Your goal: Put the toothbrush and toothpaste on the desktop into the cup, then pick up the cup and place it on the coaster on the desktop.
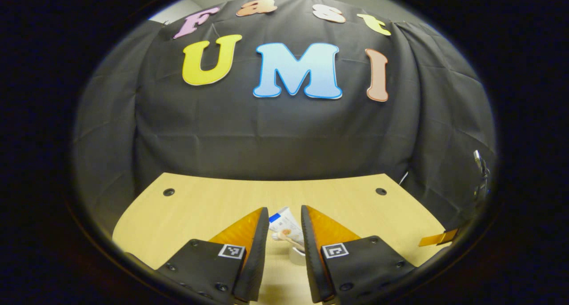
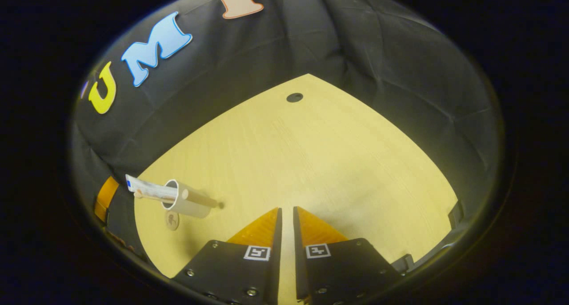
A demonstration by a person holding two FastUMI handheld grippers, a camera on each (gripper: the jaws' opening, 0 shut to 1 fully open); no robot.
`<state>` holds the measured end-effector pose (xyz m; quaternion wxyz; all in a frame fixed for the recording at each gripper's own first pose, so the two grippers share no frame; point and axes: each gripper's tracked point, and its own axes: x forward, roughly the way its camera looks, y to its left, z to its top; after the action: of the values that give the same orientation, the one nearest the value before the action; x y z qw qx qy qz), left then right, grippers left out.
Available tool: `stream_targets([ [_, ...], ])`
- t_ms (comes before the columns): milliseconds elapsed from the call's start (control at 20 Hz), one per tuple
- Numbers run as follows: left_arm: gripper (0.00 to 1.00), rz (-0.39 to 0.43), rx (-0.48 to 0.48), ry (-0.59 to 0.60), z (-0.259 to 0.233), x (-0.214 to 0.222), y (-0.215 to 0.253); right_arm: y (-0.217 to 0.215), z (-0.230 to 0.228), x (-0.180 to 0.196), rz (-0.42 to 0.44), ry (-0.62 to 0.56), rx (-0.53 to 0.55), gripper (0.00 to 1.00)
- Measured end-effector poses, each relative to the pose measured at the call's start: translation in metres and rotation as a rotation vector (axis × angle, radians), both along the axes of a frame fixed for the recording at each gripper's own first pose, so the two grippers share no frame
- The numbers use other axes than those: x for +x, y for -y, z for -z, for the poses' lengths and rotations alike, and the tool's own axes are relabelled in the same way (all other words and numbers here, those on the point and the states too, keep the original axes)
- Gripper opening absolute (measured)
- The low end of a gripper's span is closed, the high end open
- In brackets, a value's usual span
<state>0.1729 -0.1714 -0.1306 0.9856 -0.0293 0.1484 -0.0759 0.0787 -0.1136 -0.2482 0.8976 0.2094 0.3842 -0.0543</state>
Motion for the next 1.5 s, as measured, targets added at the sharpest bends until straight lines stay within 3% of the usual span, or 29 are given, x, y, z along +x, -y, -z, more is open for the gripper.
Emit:
stream_targets([
  [200,0.48,-0.031,0.009,-0.009,0.0,-0.016,-0.023,-0.018,0.0,0.006,-0.068,-0.001,-0.013,0.15],
  [250,0.49,-0.035,0.013,-0.016,0.002,-0.02,-0.028,-0.023,-0.001,0.008,-0.098,0.0,-0.025,0.19],
  [300,0.48,-0.039,0.015,-0.026,0.005,-0.027,-0.034,-0.031,-0.003,0.012,-0.135,0.002,-0.042,0.15],
  [700,0.49,-0.131,0.017,-0.107,0.029,-0.069,-0.104,-0.098,-0.014,0.052,-0.535,-0.017,-0.206,0.15],
  [750,0.49,-0.144,0.017,-0.124,0.033,-0.074,-0.113,-0.107,-0.013,0.053,-0.588,-0.028,-0.222,0.19],
  [800,0.52,-0.157,0.02,-0.137,0.038,-0.078,-0.122,-0.11,-0.013,0.055,-0.632,-0.035,-0.263,0.44],
  [850,0.5,-0.171,0.021,-0.146,0.041,-0.082,-0.131,-0.114,-0.012,0.058,-0.677,-0.037,-0.308,0.46],
  [1000,0.59,-0.206,0.018,-0.166,0.047,-0.092,-0.154,-0.129,-0.017,0.064,-0.816,-0.049,-0.401,0.46],
  [1150,0.62,-0.231,0.01,-0.191,0.052,-0.105,-0.171,-0.136,-0.025,0.076,-0.922,-0.068,-0.503,0.45],
  [1200,0.7,-0.243,0.014,-0.198,0.054,-0.108,-0.178,-0.138,-0.029,0.08,-0.956,-0.08,-0.532,0.46],
  [1500,0.75,-0.292,0.018,-0.248,0.067,-0.123,-0.207,-0.156,-0.025,0.092,-1.107,-0.13,-0.617,0.45],
])
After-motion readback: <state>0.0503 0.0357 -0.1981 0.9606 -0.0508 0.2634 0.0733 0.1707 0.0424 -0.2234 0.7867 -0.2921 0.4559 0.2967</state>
